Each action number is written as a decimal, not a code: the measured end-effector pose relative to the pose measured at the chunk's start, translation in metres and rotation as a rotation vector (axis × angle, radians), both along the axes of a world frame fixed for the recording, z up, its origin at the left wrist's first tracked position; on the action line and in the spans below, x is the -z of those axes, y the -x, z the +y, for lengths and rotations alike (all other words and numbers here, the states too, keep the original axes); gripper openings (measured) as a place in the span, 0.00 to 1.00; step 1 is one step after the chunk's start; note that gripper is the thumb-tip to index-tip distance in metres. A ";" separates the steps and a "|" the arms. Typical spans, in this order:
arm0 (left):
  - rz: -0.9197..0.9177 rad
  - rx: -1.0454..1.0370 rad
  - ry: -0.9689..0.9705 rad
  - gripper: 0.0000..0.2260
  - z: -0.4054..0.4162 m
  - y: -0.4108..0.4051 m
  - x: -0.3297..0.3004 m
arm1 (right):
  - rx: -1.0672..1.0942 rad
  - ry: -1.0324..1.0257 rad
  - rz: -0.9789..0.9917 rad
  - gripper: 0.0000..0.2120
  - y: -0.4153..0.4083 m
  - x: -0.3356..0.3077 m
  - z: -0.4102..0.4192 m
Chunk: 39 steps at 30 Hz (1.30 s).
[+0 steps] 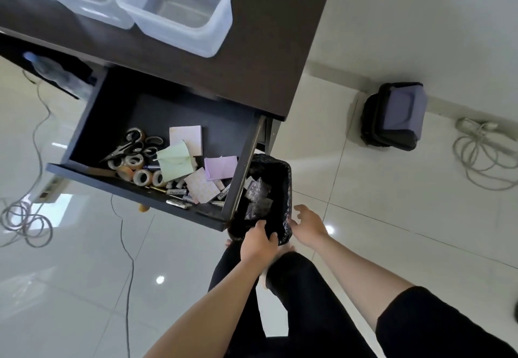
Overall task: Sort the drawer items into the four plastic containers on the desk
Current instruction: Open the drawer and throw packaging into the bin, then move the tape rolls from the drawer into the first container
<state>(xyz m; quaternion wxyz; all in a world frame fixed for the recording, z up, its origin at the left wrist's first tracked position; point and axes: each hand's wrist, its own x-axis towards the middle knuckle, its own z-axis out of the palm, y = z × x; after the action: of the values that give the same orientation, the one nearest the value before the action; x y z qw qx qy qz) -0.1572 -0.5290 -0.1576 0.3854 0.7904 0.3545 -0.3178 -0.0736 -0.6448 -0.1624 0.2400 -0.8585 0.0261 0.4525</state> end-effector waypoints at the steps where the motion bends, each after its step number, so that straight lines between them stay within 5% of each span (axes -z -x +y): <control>1: -0.031 0.005 -0.005 0.23 -0.003 0.001 -0.015 | 0.010 -0.018 -0.017 0.22 0.003 -0.014 -0.001; 14: -0.549 -0.020 -0.274 0.09 0.057 -0.014 -0.130 | 0.177 -0.282 -0.449 0.08 0.020 -0.116 0.053; 20: -0.525 -0.092 -0.358 0.11 0.145 -0.014 -0.136 | 0.043 -0.383 -0.602 0.06 0.008 -0.135 0.119; 27: -0.340 -0.032 -0.381 0.10 0.288 -0.019 -0.127 | -0.071 -0.303 -0.533 0.06 -0.002 -0.125 0.212; 39: -0.145 0.565 -0.163 0.15 0.405 -0.041 -0.096 | -0.109 -0.143 -0.221 0.12 0.008 -0.090 0.322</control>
<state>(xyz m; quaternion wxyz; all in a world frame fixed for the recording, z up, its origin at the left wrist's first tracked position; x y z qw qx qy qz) -0.1166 -0.1245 -0.0614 0.2412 0.9068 0.1162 -0.3255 -0.0821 -0.3233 -0.0722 0.2770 -0.8839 -0.0792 0.3683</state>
